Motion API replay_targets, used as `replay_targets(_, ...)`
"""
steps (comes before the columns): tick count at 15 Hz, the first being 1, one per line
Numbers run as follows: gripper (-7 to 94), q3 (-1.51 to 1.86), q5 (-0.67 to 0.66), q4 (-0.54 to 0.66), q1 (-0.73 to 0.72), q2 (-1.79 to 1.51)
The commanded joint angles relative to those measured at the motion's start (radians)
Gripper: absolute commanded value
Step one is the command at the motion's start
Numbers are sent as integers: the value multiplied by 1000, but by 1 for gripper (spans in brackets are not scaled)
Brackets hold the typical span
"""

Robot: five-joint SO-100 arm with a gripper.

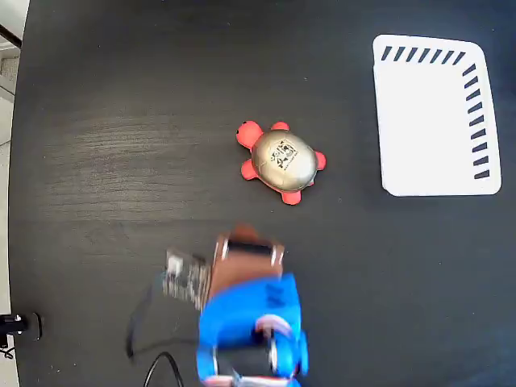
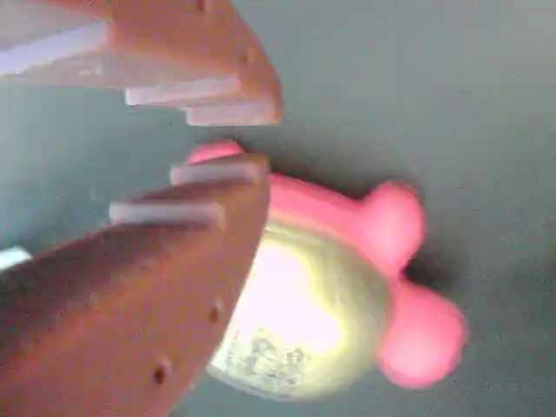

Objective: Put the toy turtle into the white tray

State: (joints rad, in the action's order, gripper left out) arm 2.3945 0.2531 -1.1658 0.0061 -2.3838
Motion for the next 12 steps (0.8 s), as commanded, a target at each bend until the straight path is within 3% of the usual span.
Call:
replay_targets(1,0,-242,46,-54,35,249)
replay_targets(6,2,-609,84,-175,109,572)
replay_targets(10,37,-753,110,-273,118,695)
replay_targets(12,49,-779,127,-291,123,738)
